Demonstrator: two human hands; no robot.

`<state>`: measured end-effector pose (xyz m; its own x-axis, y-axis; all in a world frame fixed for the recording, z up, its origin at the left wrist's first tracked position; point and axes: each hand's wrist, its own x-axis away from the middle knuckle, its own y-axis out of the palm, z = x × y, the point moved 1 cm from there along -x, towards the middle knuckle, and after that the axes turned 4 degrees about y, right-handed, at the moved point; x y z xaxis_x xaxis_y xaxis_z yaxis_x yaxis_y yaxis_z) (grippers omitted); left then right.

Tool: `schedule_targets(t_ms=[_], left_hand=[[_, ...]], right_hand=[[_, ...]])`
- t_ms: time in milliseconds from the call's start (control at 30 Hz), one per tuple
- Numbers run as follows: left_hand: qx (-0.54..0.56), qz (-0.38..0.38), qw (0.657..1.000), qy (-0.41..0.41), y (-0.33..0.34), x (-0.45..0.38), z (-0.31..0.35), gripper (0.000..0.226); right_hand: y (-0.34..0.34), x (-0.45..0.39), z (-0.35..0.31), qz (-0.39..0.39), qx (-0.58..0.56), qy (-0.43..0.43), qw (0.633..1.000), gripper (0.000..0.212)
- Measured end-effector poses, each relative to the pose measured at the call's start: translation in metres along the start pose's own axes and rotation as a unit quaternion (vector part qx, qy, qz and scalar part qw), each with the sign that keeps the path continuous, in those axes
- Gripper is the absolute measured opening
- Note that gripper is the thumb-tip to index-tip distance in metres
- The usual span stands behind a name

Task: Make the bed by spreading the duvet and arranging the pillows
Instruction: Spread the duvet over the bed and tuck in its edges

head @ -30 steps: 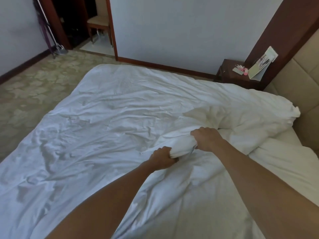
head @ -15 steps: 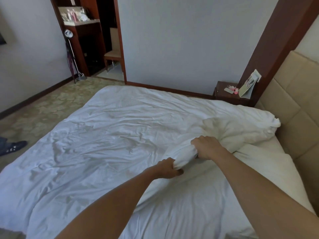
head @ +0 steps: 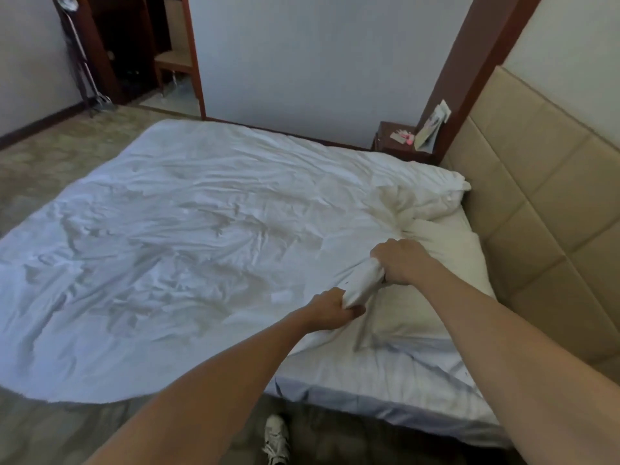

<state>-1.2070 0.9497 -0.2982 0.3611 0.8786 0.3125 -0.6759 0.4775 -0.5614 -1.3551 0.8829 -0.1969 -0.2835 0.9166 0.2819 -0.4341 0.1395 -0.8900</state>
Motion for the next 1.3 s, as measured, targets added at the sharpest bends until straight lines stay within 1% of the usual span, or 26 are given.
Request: schedule_targets(t_ms=[67, 167, 267, 333, 400, 433, 533, 567, 633, 733, 900, 1100, 1300], left_hand=[[0.002, -0.007, 1.0, 0.012, 0.025, 0.007, 0.017, 0.053], [0.005, -0.016, 1.0, 0.019, 0.059, 0.012, 0.046, 0.063], [-0.02, -0.027, 0.999, 0.037, 0.087, 0.01, 0.08, 0.07], [-0.045, -0.057, 0.997, 0.033, 0.099, 0.006, 0.097, 0.081], [-0.028, -0.083, 0.996, 0.01, 0.108, -0.004, 0.109, 0.091], [-0.01, -0.087, 0.996, 0.008, 0.112, -0.008, 0.115, 0.09], [0.076, -0.074, 0.994, 0.01, 0.126, -0.018, 0.14, 0.068], [0.084, -0.071, 0.994, 0.008, 0.132, -0.021, 0.149, 0.064], [0.06, -0.073, 0.995, 0.008, 0.144, -0.027, 0.162, 0.059], [0.03, -0.068, 0.997, 0.008, 0.157, -0.039, 0.166, 0.05], [0.0, -0.069, 0.998, -0.005, 0.161, -0.062, 0.166, 0.039], [-0.035, -0.062, 0.997, -0.013, 0.149, -0.085, 0.164, 0.033], [-0.052, -0.054, 0.996, -0.038, 0.125, -0.113, 0.138, 0.028]], right_hand=[[0.012, 0.025, 0.016, -0.013, -0.002, 0.01, 1.0, 0.021], [0.032, 0.057, 0.044, -0.032, -0.019, 0.029, 0.999, 0.027], [0.05, 0.084, 0.07, -0.053, -0.045, 0.05, 0.996, 0.032], [0.07, 0.101, 0.087, -0.073, -0.069, 0.061, 0.993, 0.032], [0.09, 0.115, 0.104, -0.094, -0.09, 0.069, 0.989, 0.033], [0.098, 0.121, 0.109, -0.104, -0.099, 0.072, 0.987, 0.036], [0.116, 0.13, 0.119, -0.153, -0.141, 0.08, 0.975, 0.037], [0.12, 0.133, 0.123, -0.175, -0.161, 0.084, 0.968, 0.035], [0.129, 0.137, 0.137, -0.195, -0.194, 0.097, 0.957, 0.024], [0.137, 0.142, 0.169, -0.171, -0.224, 0.12, 0.952, 0.013], [0.15, 0.145, 0.203, -0.146, -0.244, 0.146, 0.948, 0.006], [0.157, 0.128, 0.204, -0.155, -0.266, 0.138, 0.941, 0.009], [0.152, 0.085, 0.195, -0.164, -0.27, 0.128, 0.94, 0.008]])
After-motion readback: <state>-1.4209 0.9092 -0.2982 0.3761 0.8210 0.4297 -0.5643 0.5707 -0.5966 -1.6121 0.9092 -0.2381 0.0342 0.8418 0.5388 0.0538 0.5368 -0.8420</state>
